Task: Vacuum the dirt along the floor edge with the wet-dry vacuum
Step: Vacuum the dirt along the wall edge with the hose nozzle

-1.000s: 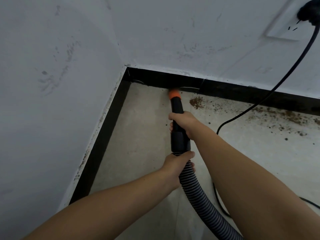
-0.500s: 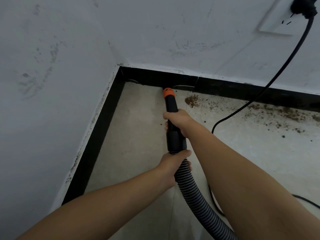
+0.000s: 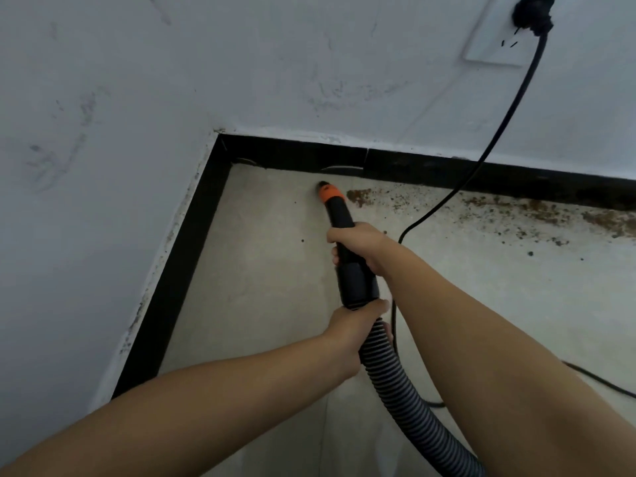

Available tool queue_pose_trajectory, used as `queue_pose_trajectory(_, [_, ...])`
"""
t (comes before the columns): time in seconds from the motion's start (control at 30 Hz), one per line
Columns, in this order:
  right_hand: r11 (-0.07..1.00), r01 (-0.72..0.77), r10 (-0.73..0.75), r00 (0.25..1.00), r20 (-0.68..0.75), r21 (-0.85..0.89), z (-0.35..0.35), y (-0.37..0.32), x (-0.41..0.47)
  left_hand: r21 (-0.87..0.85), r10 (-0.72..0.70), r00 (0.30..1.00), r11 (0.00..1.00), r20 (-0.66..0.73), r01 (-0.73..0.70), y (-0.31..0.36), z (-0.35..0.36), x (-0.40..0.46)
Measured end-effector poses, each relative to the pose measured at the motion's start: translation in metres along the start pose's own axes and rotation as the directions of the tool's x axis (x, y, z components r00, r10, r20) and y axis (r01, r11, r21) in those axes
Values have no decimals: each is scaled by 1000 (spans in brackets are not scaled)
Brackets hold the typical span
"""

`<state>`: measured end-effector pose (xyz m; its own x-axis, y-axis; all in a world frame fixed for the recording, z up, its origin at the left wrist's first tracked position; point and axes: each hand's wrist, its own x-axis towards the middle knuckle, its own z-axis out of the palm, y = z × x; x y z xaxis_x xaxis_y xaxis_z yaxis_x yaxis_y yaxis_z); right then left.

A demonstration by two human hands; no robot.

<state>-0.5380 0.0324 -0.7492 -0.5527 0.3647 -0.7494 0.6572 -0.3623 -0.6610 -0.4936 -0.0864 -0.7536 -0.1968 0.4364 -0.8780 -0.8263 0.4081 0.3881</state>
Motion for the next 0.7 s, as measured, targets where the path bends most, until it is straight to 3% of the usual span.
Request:
queue_pose_trajectory(0.13, [999, -14, 19, 990, 140, -33, 36, 18, -17, -18, -30, 998, 999, -60, 29, -24, -25, -16])
queue_pose_trajectory(0.37, [991, -14, 26, 996, -85, 132, 22, 36, -30, 128, -70, 997, 990, 33, 65, -27, -27, -32])
queue_pose_trajectory(0.7, [977, -71, 88, 993, -75, 203, 12, 75, -60, 193, -111, 992, 976, 53, 99, -64, -24, -54])
